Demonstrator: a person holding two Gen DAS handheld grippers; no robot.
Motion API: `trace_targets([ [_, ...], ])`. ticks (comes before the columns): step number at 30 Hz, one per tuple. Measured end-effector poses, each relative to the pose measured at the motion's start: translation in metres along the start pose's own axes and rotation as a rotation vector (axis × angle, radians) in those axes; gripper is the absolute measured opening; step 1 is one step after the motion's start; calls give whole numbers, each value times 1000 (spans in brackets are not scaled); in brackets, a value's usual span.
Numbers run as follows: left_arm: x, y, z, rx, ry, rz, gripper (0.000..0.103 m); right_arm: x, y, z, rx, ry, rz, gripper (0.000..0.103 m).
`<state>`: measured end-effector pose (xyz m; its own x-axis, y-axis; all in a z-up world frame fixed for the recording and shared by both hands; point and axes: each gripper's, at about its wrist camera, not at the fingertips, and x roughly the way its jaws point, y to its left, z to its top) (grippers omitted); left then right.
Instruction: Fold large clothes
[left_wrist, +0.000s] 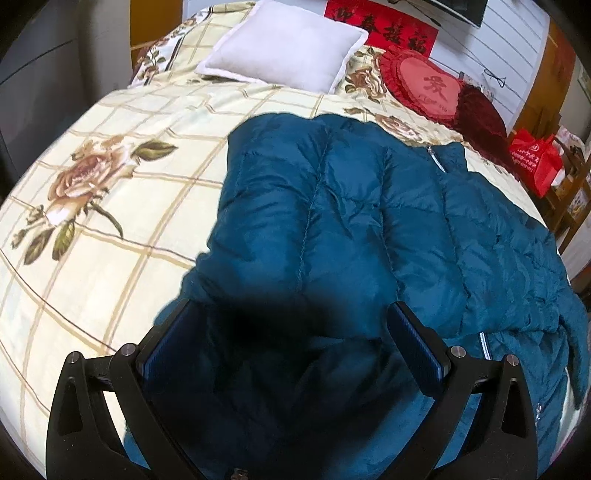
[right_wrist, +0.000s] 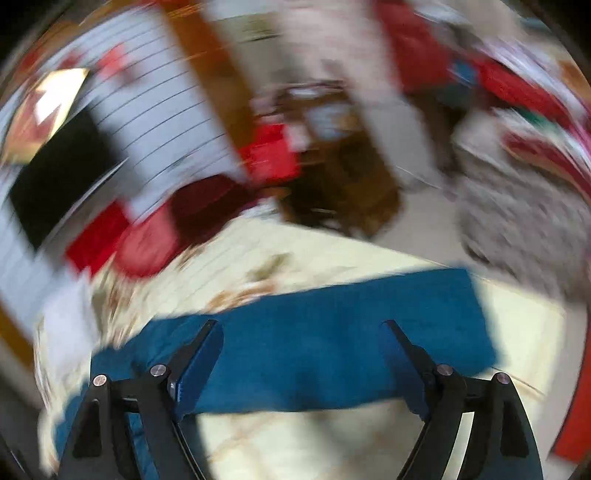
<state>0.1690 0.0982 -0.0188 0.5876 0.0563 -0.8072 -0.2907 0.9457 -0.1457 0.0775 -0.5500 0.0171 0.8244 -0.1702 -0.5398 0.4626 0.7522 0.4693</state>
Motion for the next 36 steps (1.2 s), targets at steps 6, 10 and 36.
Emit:
trace_targets([
  [6,4,-6,-3,10,12,1,102,6,-131,2,416,195,68,84],
  [10,7,-6,-4,10,16,12,102,27,-159,-17,600,288,109,84],
  [36,6,-16,-3,73,-32,90,102,104,-126,27,254,176,29,21],
])
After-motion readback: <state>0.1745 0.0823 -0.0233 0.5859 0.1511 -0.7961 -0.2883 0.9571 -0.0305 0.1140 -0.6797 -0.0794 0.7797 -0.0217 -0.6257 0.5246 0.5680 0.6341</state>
